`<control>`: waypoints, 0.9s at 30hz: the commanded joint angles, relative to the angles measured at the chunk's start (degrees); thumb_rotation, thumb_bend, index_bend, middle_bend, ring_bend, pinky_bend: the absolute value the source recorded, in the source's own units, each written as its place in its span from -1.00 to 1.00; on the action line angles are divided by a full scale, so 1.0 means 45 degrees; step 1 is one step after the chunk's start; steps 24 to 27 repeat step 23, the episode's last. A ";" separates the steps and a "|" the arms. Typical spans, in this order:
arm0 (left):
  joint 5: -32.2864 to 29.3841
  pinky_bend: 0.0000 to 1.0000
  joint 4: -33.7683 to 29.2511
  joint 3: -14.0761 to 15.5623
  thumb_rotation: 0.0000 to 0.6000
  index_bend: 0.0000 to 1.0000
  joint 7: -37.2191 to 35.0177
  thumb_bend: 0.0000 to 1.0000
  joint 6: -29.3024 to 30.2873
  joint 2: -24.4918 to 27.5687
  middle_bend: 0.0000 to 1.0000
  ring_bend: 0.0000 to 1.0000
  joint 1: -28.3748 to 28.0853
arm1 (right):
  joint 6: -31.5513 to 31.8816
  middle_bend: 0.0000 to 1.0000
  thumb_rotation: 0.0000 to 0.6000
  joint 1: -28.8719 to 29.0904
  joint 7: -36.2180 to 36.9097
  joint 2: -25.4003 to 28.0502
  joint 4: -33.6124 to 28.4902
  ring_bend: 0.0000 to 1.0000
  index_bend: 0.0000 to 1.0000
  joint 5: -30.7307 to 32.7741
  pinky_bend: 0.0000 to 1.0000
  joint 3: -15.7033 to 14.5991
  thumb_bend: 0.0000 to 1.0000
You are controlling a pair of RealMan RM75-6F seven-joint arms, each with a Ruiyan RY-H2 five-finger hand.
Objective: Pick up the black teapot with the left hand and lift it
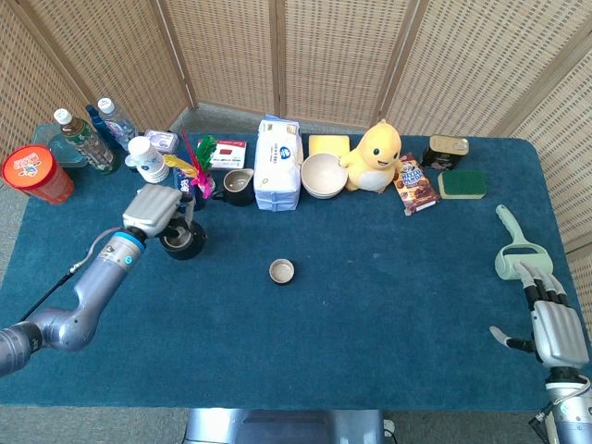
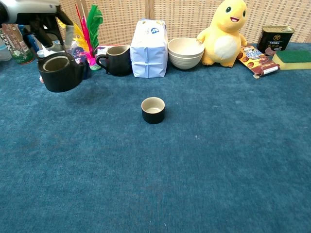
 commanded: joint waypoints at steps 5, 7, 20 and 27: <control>-0.0352 0.74 -0.1067 0.0494 1.00 0.50 0.1225 0.27 0.0309 -0.0058 0.82 0.47 -0.0733 | 0.0018 -1.00 1.00 -0.0015 0.0113 0.0052 -0.0034 -1.00 -1.00 -0.0015 -1.00 0.0002 -1.00; -0.0606 0.74 -0.1240 0.0610 1.00 0.50 0.1677 0.27 0.0485 -0.0190 0.82 0.47 -0.0939 | 0.0040 -1.00 1.00 -0.0026 0.0193 0.0096 -0.0048 -1.00 -1.00 -0.0016 -1.00 0.0019 -1.00; -0.2306 0.74 -0.1906 0.1300 1.00 0.50 0.4236 0.19 0.1836 -0.1169 0.82 0.46 -0.2102 | 0.0035 -1.00 1.00 -0.0038 0.0614 0.0264 -0.0047 -1.00 -1.00 -0.0050 -1.00 0.0056 -1.00; -0.2588 0.74 -0.1935 0.1381 1.00 0.50 0.4482 0.18 0.2022 -0.1312 0.82 0.46 -0.2256 | 0.0053 -1.00 1.00 -0.0047 0.0647 0.0282 -0.0056 -1.00 -1.00 -0.0075 -1.00 0.0050 -1.00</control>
